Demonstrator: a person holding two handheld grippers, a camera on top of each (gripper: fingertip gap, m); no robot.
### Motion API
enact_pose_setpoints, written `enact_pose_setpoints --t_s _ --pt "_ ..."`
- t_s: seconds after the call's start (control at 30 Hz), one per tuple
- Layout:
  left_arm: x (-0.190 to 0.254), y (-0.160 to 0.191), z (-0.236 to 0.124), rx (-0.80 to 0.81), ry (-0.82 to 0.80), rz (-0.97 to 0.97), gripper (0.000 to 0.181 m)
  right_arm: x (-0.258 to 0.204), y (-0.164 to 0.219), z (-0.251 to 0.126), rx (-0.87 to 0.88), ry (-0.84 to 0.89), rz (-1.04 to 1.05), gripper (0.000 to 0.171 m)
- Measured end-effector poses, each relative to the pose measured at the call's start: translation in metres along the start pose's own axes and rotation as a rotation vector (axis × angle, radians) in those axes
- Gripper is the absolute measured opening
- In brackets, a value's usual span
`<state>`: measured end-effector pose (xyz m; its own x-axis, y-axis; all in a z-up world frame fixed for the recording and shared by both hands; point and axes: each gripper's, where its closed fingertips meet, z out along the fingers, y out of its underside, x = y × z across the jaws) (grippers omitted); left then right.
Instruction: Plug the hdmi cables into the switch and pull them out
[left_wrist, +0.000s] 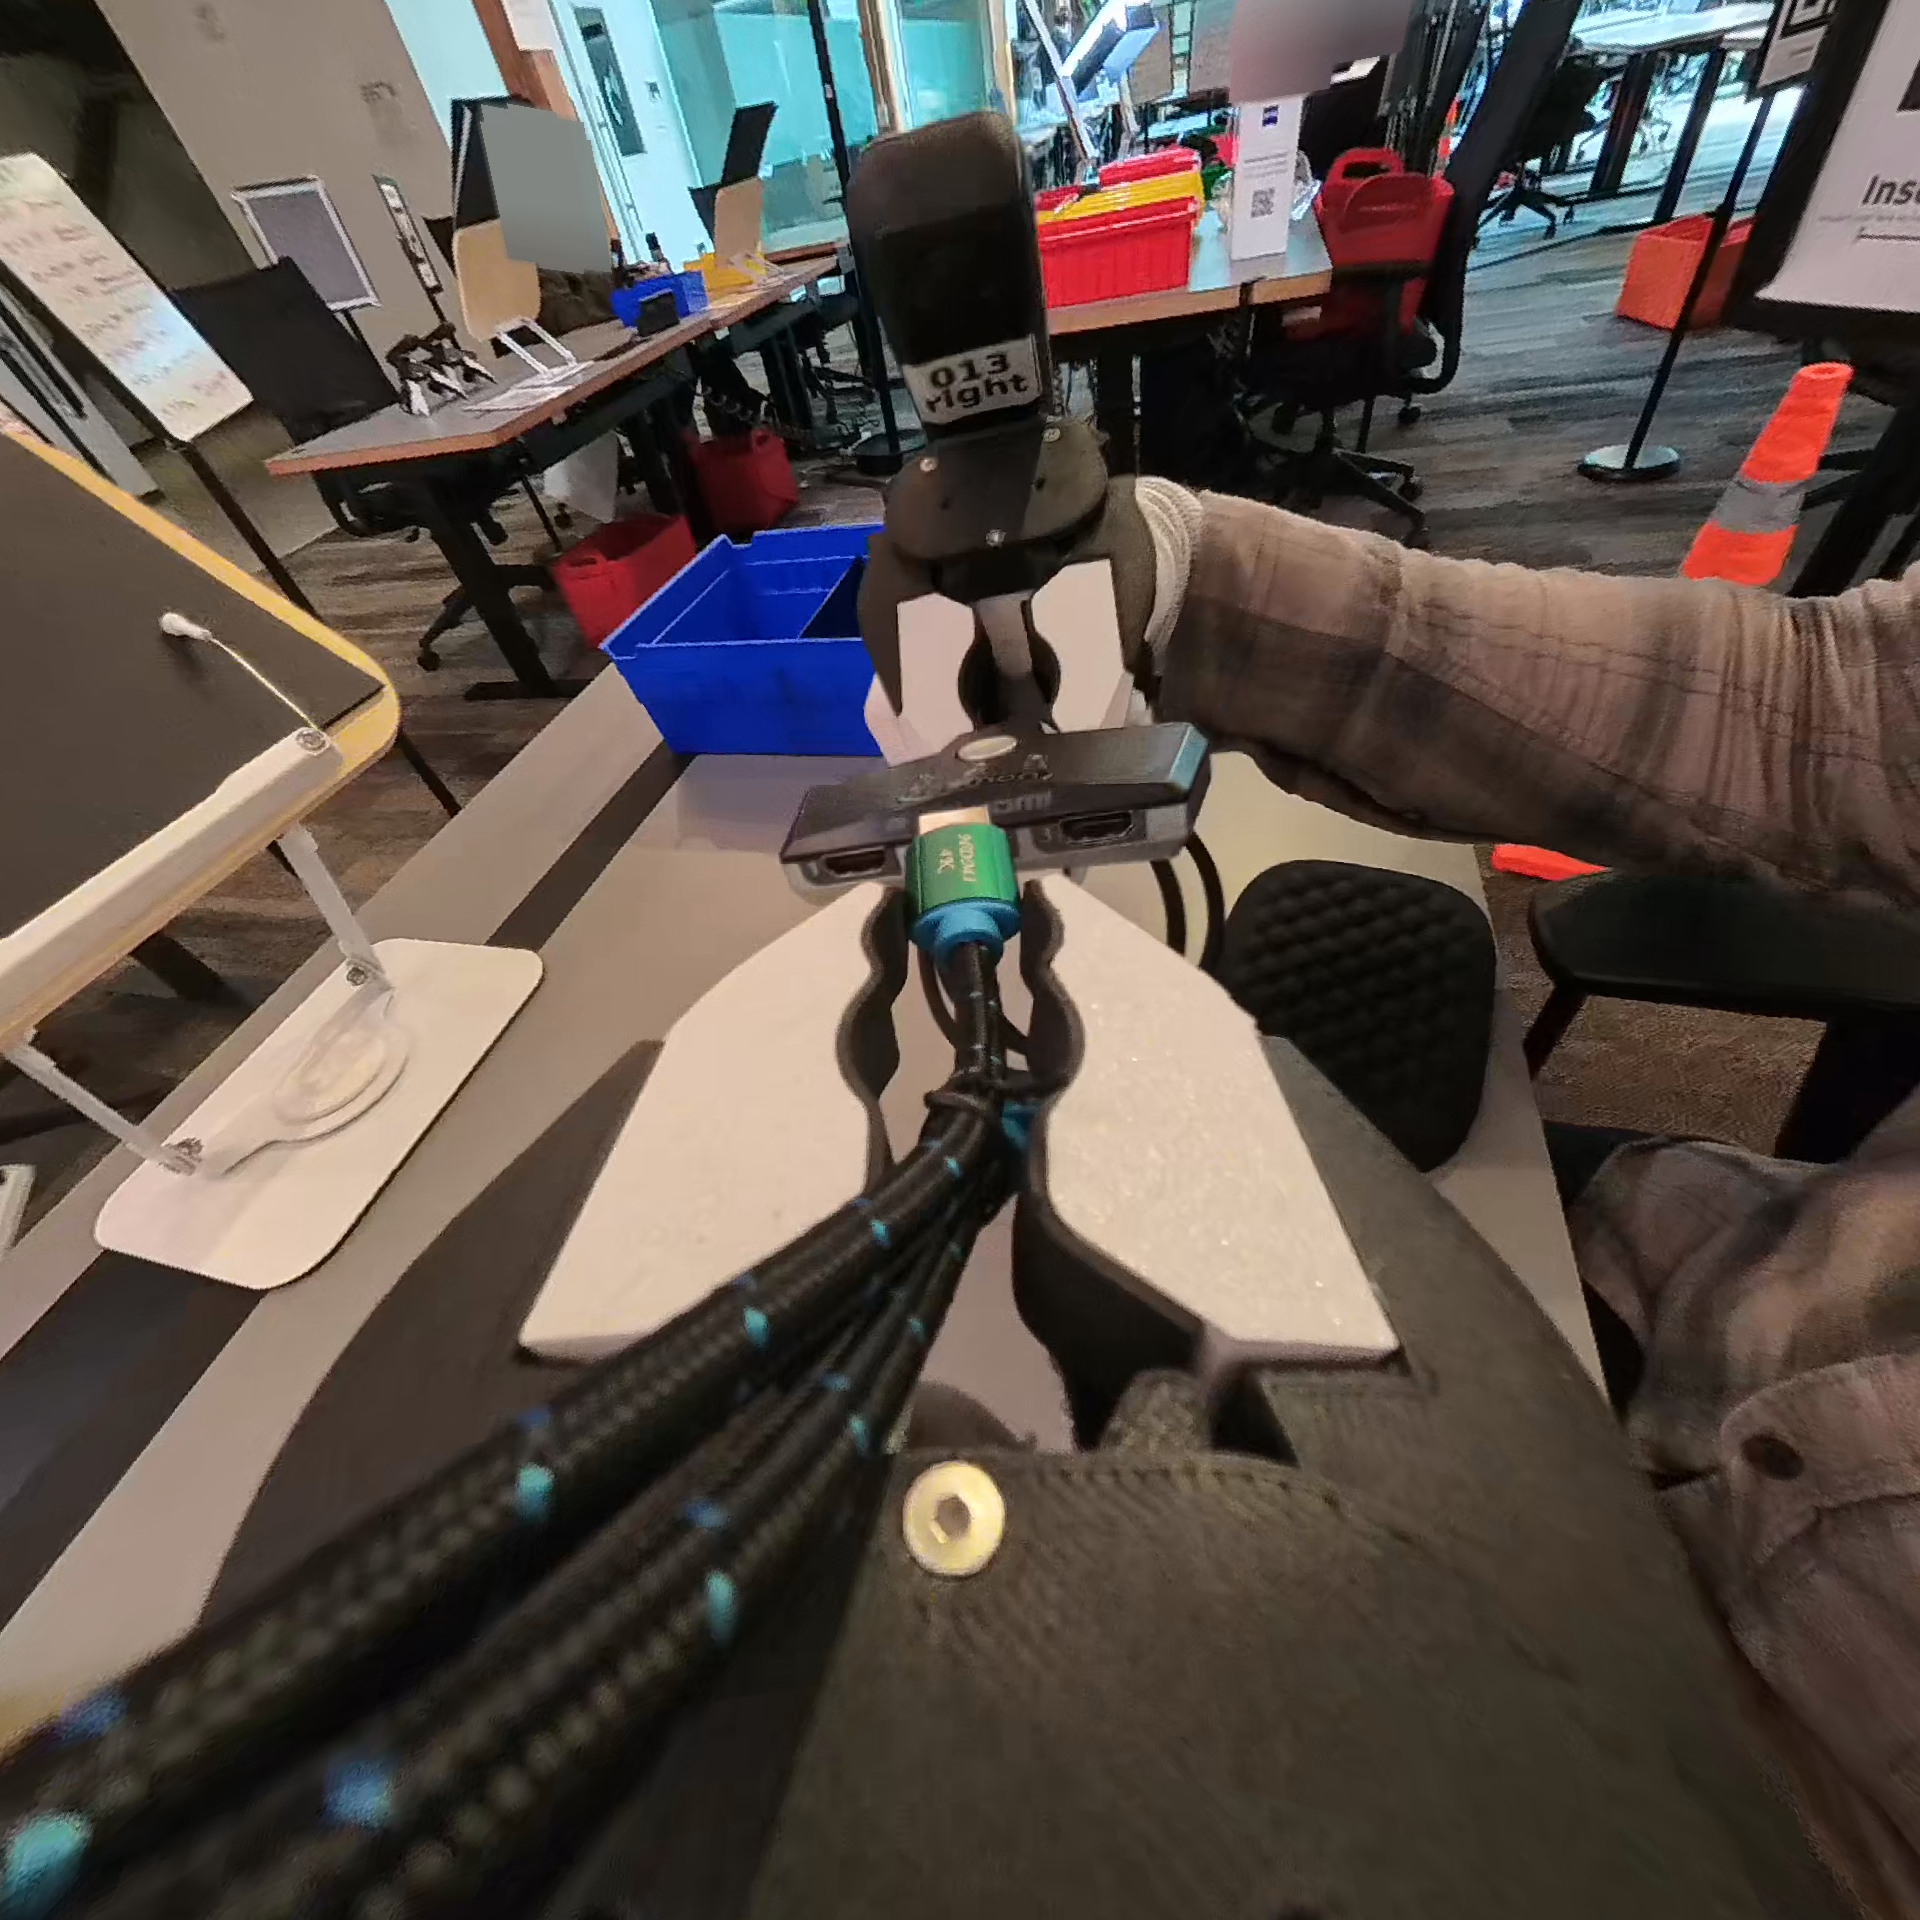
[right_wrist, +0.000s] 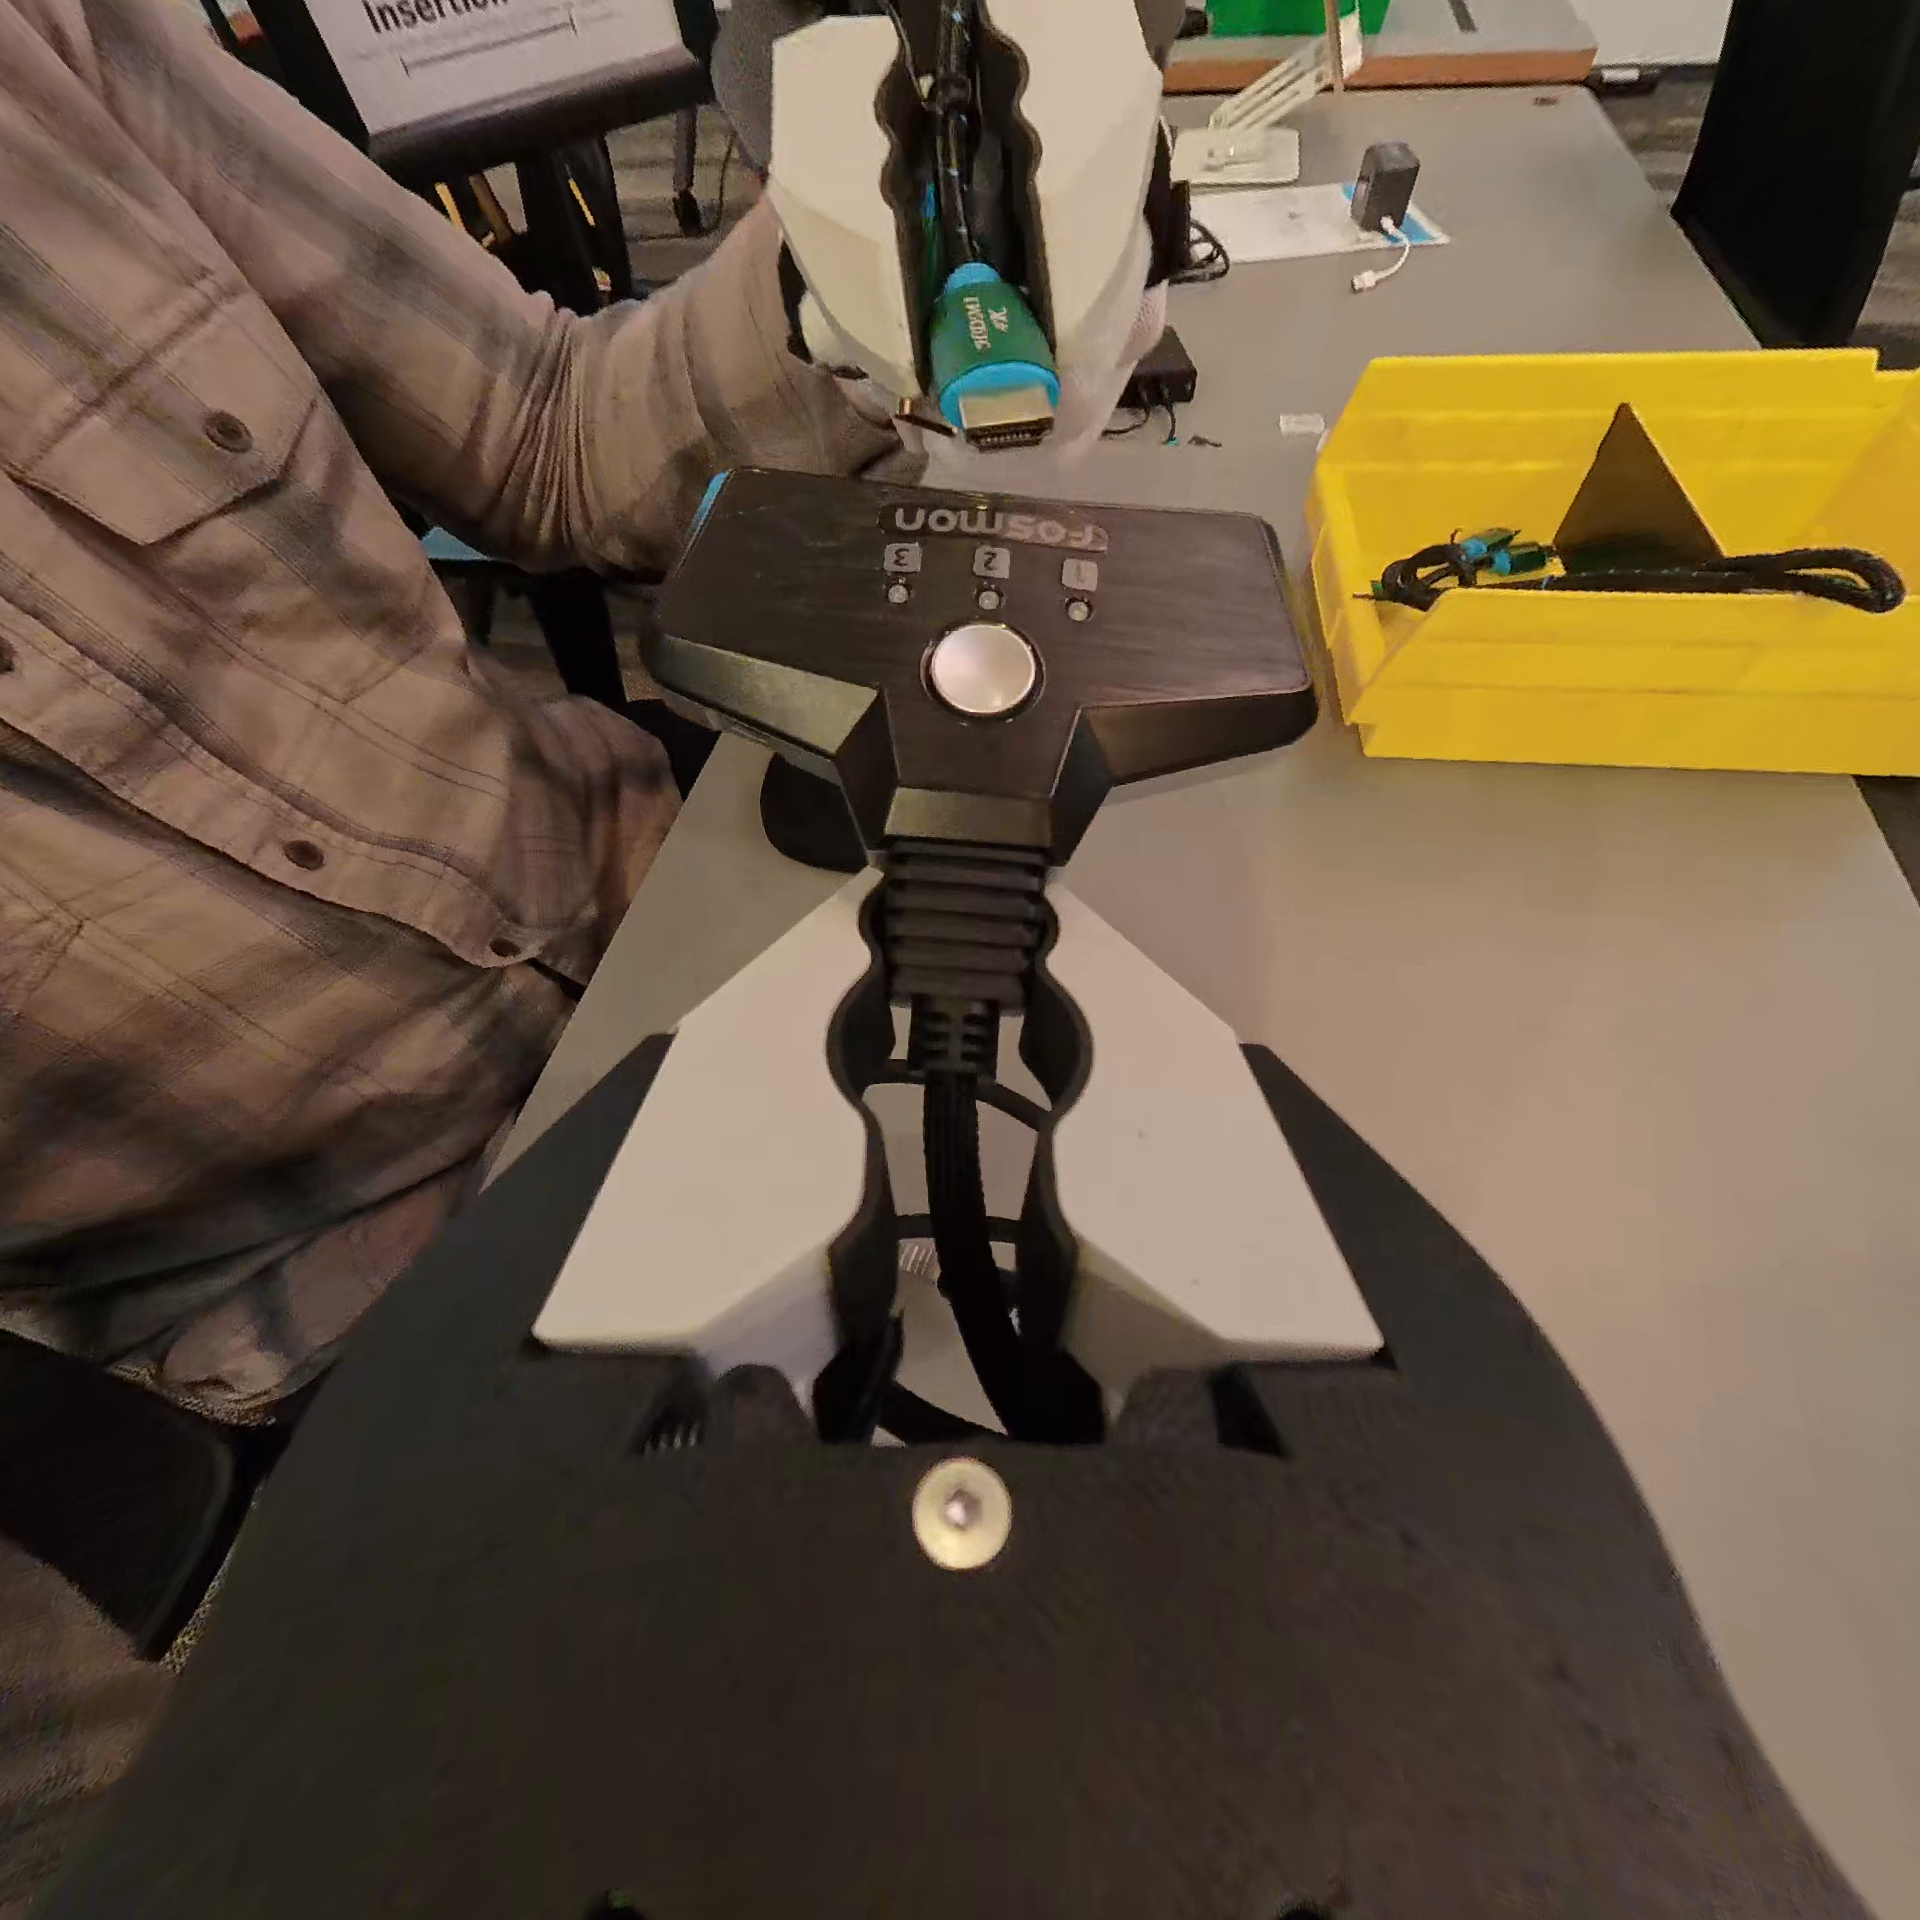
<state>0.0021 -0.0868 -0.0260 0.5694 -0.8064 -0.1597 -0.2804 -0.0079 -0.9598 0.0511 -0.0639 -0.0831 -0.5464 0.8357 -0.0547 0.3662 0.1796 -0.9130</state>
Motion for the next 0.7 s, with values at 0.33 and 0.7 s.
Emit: enact_pose_setpoints --t_s 0.33,0.7 --pt "0.008 0.008 0.004 -0.05 0.047 -0.023 0.021 -0.003 0.0 -0.001 -0.068 0.004 -0.033 0.017" --pt "0.022 0.01 0.005 -0.032 0.143 -0.03 0.021 -0.015 0.002 -0.004 -0.191 -0.04 -0.071 0.017"
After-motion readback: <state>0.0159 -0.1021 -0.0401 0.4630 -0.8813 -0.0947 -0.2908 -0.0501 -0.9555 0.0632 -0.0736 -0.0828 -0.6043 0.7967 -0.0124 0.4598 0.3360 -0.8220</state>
